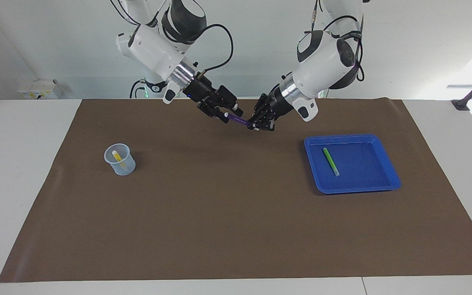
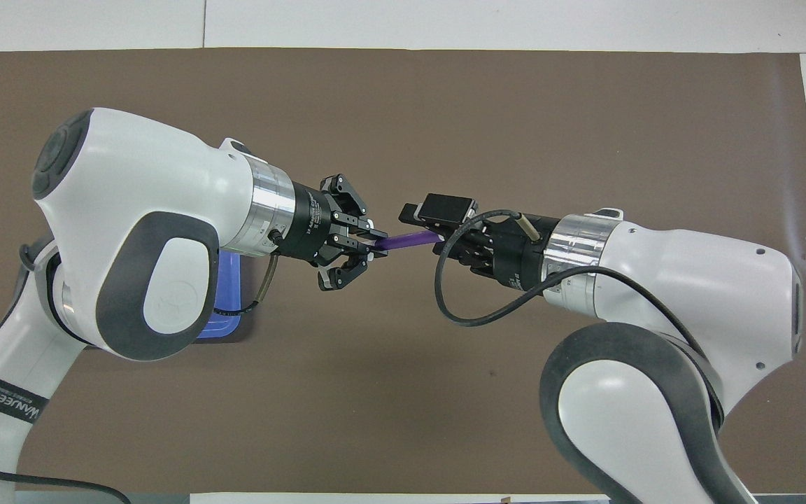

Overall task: Transfer and insert pens with both arms
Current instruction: 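Grasp the purple pen with the right gripper, open the left gripper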

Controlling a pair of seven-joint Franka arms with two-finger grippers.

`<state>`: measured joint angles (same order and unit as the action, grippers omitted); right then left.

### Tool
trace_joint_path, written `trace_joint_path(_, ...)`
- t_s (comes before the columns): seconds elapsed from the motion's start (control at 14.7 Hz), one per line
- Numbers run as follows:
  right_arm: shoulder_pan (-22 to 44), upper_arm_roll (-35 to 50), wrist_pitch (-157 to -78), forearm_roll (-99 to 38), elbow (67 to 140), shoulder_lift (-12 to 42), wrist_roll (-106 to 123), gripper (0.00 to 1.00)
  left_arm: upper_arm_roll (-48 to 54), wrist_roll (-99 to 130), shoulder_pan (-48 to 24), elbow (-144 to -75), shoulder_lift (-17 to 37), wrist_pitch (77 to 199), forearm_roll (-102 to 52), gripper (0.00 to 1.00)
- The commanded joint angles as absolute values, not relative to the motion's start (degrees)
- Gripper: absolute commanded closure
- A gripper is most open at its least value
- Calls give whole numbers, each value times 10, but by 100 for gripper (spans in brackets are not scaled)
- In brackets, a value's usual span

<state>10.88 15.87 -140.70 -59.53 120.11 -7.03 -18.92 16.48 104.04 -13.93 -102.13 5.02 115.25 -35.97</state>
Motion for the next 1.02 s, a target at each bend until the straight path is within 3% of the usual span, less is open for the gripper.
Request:
trace_joint_path(0.0, 116, 161, -1420, -607, 1208, -75, -181, 19, 162, 1031, -145, -1045, 29, 1165, -371, 100)
trace_joint_path(0.07, 116, 161, -1419, -607, 1209, -75, -181, 20, 162, 1031, -144, -1045, 29, 1165, -372, 100)
trace_joint_path(0.41, 117, 161, -1419, -606, 1209, -76, -181, 51, 162, 1031, -144, -1046, 29, 1165, -376, 100)
trace_joint_path(0.68, 116, 161, -1415, -606, 1209, -76, -180, 97, 162, 1031, -142, -1046, 29, 1165, -376, 100)
trace_joint_path(0.95, 112, 161, -1404, -606, 1215, -79, -180, 100, 162, 1032, -142, -1046, 29, 1165, -379, 100)
